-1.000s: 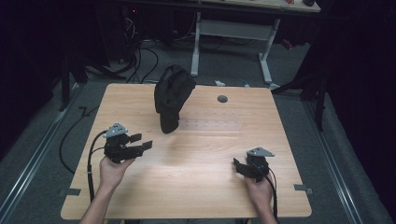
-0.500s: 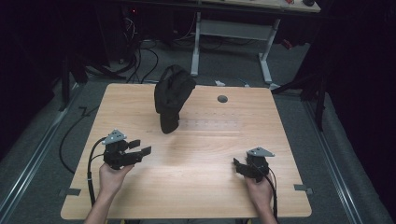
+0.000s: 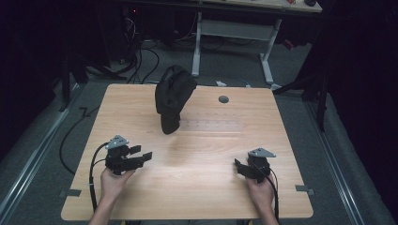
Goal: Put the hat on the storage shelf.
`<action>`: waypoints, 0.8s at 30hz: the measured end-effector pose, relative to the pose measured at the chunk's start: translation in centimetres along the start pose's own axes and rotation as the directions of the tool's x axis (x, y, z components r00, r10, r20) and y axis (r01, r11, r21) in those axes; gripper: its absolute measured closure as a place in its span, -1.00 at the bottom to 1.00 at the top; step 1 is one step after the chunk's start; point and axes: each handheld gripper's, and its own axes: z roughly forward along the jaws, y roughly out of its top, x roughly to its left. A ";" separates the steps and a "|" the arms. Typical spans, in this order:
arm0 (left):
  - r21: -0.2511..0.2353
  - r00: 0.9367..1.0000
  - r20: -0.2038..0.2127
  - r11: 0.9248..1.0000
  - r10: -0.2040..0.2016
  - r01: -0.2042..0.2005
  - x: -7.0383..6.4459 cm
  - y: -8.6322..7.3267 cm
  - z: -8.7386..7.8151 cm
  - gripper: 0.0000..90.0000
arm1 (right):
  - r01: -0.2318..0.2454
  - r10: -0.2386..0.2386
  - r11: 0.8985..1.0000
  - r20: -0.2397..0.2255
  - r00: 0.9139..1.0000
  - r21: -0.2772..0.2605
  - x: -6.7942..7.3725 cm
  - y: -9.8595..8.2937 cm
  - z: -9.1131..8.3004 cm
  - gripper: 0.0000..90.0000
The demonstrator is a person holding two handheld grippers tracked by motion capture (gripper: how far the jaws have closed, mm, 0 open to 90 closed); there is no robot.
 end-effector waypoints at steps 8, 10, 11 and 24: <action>0.038 1.000 -0.027 0.999 0.014 -0.013 -0.3 -1.0 0.8 -0.21 | 0.000 0.000 1.000 0.000 1.000 0.000 0.0 0.0 0.0 -0.20; 0.046 0.999 -0.034 0.999 0.017 -0.016 -0.4 -1.2 1.0 -0.21 | 0.000 0.000 1.000 0.000 1.000 0.000 0.0 0.0 0.0 -0.20; 0.049 0.999 -0.040 0.999 0.019 -0.017 -0.4 -1.3 1.1 -0.21 | 0.000 0.000 1.000 0.000 1.000 0.000 0.0 0.0 0.0 -0.20; 0.106 0.984 -0.168 0.993 0.061 -0.043 -0.4 -2.8 3.0 -0.26 | -0.001 0.001 1.000 0.000 1.000 0.000 0.0 0.0 0.0 -0.20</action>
